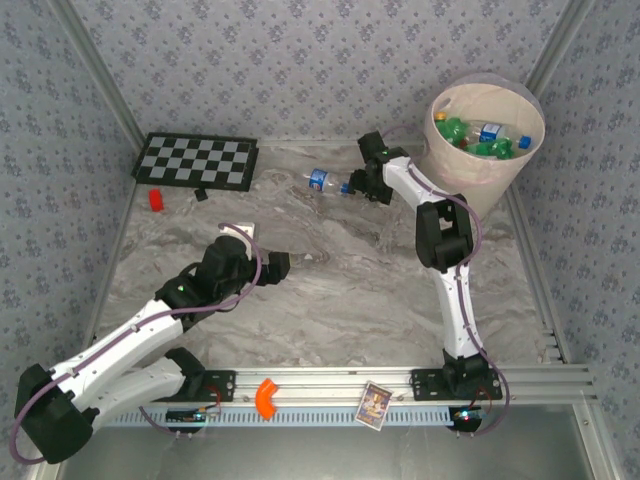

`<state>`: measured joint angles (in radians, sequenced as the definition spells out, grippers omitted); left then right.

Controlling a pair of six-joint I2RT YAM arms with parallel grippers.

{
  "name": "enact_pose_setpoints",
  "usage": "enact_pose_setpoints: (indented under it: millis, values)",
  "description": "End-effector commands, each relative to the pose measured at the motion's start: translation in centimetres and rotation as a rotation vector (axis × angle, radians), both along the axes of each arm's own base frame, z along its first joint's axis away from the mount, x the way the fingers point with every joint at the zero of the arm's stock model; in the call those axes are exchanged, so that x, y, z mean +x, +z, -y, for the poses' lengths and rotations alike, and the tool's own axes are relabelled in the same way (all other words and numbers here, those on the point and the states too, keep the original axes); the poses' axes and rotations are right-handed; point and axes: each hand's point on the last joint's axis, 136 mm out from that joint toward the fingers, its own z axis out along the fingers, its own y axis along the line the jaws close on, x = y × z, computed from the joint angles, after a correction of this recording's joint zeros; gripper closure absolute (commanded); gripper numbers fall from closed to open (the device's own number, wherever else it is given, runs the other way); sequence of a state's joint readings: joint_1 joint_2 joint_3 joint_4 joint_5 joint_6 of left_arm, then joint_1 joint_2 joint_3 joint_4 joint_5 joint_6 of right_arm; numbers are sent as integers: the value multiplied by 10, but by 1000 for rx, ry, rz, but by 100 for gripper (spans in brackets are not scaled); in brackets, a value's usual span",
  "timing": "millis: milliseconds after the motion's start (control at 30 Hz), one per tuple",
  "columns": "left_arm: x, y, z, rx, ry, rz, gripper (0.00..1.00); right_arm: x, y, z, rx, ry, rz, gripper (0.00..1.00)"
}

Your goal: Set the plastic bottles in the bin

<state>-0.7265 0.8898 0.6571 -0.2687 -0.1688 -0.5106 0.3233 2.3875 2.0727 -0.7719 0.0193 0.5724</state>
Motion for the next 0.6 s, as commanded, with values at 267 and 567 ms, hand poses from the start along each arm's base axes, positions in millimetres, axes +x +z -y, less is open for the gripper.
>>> enact_pose_setpoints:
  millis: [267, 567]
  values:
    - [-1, 10, 0, -32, -1, 17, 0, 0, 12, 21, -15, -57, 56, 43]
    - [-1, 11, 3, -46, -8, 14, 0, -20, 62, 14, -33, -8, 170, 43]
